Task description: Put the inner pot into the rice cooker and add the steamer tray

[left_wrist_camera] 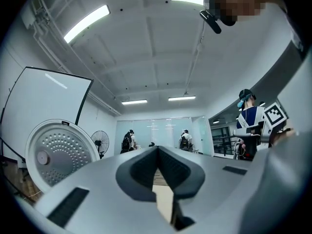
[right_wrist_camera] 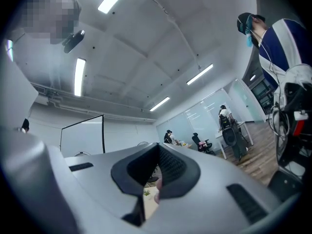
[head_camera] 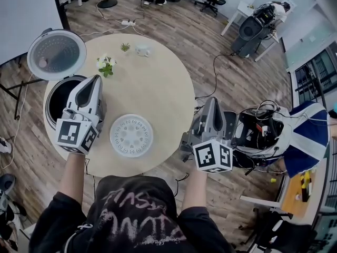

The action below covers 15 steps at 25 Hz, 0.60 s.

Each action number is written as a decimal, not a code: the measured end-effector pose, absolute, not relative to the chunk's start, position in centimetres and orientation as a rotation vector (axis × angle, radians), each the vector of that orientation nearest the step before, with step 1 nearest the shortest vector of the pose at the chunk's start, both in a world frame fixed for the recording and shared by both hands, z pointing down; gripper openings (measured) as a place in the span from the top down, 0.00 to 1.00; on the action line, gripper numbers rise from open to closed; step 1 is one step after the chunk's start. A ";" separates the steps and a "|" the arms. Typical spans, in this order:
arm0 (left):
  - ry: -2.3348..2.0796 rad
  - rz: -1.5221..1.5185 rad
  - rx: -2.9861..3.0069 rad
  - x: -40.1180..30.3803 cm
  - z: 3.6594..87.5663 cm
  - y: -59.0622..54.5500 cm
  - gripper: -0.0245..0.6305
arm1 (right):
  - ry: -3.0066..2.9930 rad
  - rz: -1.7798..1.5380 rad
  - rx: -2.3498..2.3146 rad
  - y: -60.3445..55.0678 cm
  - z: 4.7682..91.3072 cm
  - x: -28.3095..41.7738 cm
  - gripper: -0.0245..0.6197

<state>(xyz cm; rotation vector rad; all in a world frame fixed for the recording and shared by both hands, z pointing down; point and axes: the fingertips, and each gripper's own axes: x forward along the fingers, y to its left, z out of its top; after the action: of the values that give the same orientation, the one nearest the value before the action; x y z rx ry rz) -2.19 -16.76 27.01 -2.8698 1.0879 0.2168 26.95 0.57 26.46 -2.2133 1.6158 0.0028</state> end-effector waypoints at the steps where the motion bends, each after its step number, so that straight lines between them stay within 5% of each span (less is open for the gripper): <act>1: 1.089 0.217 -2.873 -2.2 27.0 -16.7 0.95 | 1.623 -0.004 -2.212 0.6 26.6 27.0 0.96; 15: 1.155 0.203 -2.839 -3.8 26.5 -12.8 0.95 | 1.799 -0.051 -2.191 2.5 27.3 24.5 0.95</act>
<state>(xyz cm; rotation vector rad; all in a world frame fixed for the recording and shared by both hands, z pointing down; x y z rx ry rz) -3.81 -12.84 26.52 -2.8388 1.1555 0.2027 24.51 2.46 27.34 -2.1913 1.7991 -0.0507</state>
